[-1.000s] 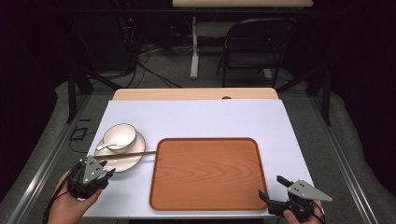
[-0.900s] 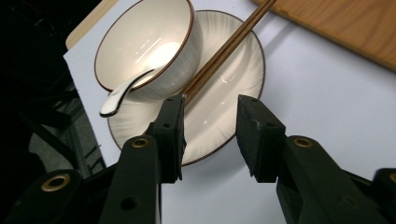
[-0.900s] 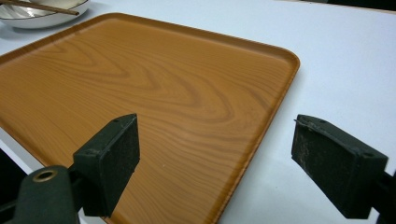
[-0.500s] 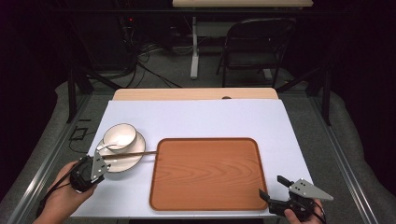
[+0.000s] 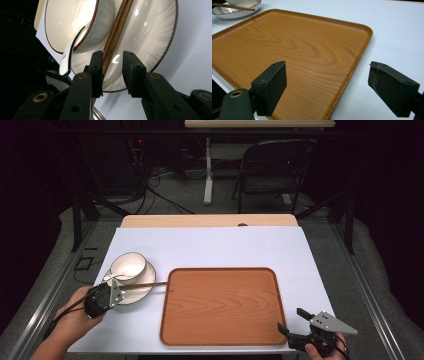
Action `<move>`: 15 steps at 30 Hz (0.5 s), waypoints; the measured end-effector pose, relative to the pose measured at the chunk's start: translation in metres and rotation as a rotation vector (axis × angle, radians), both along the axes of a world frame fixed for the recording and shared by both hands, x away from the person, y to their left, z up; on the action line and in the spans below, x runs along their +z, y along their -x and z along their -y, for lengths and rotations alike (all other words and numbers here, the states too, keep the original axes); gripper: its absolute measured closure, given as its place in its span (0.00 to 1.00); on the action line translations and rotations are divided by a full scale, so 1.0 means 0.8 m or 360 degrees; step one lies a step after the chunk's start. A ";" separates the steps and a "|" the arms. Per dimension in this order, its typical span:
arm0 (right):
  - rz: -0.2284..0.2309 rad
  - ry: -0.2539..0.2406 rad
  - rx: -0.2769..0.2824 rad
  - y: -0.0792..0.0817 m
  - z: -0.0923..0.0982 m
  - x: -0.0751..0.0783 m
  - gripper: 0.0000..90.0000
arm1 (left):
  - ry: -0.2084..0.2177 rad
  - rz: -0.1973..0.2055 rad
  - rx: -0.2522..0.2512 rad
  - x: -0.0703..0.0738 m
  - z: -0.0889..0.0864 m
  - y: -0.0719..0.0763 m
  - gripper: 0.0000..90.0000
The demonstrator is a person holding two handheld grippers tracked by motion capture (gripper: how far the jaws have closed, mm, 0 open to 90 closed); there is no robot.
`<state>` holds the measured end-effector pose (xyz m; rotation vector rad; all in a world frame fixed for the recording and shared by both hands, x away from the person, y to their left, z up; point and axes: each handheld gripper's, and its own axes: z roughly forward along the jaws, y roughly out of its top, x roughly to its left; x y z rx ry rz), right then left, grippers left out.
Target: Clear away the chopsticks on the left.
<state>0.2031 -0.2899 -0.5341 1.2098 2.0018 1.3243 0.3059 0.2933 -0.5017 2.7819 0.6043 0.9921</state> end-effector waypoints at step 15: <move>0.0003 -0.0004 0.0005 0.000 0.000 0.000 0.16 | 0.0016 -0.0022 0.0001 -0.021 0.002 -0.020 0.79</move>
